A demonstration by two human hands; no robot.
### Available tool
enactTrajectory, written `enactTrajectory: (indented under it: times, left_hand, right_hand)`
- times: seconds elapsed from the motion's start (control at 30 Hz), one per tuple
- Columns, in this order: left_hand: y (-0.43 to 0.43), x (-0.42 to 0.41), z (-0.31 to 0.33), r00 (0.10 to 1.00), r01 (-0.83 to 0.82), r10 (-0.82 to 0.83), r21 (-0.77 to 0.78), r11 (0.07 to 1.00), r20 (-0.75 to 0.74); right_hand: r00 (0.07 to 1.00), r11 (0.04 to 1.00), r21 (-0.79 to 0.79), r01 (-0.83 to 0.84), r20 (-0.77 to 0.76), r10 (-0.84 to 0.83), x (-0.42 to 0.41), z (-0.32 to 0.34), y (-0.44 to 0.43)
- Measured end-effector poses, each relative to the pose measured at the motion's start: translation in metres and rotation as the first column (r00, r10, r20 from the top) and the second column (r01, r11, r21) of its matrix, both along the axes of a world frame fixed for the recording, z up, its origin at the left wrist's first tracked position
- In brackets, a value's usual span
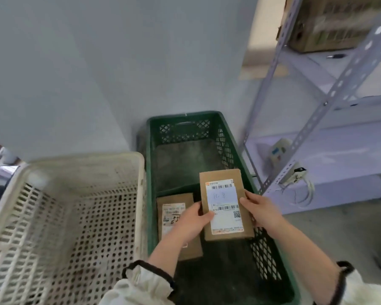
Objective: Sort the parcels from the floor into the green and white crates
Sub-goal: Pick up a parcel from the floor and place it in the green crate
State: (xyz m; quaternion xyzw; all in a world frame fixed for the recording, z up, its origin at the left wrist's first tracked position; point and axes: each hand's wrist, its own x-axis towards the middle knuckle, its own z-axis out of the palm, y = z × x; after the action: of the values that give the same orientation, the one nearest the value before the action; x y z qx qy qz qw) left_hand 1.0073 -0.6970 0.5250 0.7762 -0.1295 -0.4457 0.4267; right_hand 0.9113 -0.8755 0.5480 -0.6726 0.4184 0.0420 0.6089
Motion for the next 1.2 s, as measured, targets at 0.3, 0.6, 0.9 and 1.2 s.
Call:
enactTrajectory:
  times: [0.3,0.6,0.9,1.2]
  left_hand:
    - [-0.001,0.007,-0.055,0.996,0.032,-0.052,0.241,0.970,0.074]
    - [-0.014,0.019,-0.078,0.966,-0.080,-0.005,0.313,0.947,0.260]
    - [-0.017,0.017,-0.087,0.899,-0.124,-0.057,0.379,0.917,0.434]
    - [-0.016,0.023,-0.086,0.914,-0.063,-0.092,0.362,0.930,0.396]
  right_hand:
    - [0.981,0.982,0.000,-0.191,-0.035,0.191,0.007,-0.041,-0.004]
    - [0.979,0.989,0.048,-0.139,-0.146,0.145,0.034,-0.081,-0.012]
    - [0.965,0.989,-0.042,-0.139,-0.228,0.126,0.034,-0.108,-0.004]
    - [0.938,0.963,-0.118,-0.244,-0.282,0.204,0.041,-0.092,-0.006]
